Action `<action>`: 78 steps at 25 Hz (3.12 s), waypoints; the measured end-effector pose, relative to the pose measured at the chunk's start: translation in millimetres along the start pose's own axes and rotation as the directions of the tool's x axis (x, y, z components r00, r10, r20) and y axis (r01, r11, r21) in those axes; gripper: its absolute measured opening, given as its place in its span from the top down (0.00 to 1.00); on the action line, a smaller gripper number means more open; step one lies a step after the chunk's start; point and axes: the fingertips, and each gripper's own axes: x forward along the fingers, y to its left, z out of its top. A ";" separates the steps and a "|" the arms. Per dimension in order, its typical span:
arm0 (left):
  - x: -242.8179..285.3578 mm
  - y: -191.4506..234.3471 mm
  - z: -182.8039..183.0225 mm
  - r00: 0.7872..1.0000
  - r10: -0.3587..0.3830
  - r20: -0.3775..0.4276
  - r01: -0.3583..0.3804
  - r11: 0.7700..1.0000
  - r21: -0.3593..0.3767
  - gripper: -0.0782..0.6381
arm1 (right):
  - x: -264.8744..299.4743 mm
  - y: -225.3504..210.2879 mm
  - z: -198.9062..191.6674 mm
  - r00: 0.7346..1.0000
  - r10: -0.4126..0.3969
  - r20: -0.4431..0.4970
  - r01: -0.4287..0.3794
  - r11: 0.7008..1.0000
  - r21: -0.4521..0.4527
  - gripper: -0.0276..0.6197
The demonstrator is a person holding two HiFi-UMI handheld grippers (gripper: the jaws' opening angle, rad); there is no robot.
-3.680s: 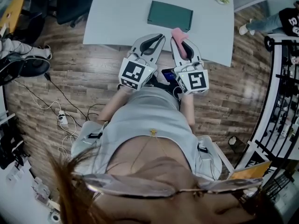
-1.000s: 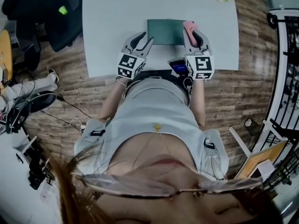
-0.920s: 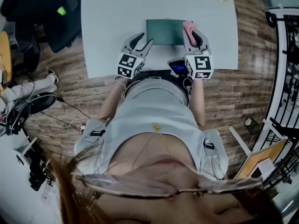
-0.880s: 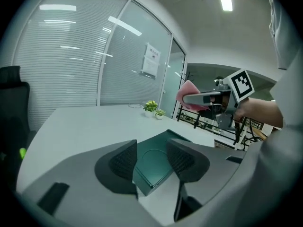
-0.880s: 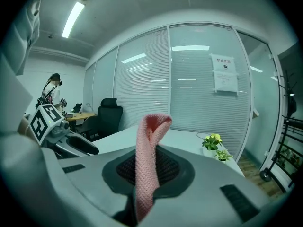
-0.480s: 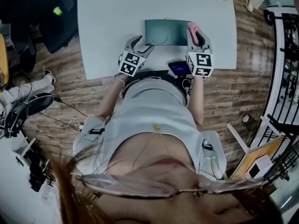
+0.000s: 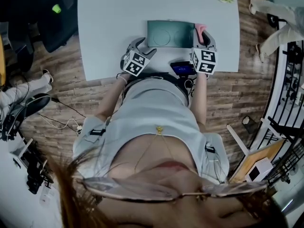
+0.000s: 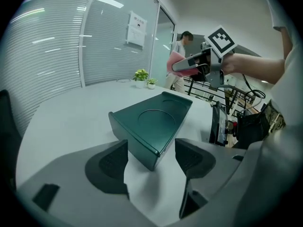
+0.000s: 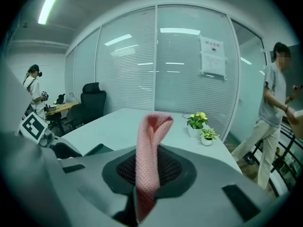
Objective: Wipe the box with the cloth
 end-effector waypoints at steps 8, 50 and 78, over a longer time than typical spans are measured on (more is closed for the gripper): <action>6.9 -2.3 -0.9 1.000 0.017 -0.025 -0.015 0.998 0.063 0.46 | 33.4 -6.3 -28.9 0.988 0.021 -0.151 -0.027 0.999 -0.036 0.89; 13.9 -0.6 -6.6 0.994 0.014 -0.105 -0.005 0.996 0.085 0.46 | 90.7 37.5 -72.7 0.915 0.103 -0.389 -0.139 0.988 -0.065 0.89; 14.4 -4.9 -3.9 0.994 0.016 -0.108 -0.009 0.997 0.073 0.46 | 101.8 107.8 -58.3 0.890 0.256 -0.378 -0.302 0.951 -0.066 0.89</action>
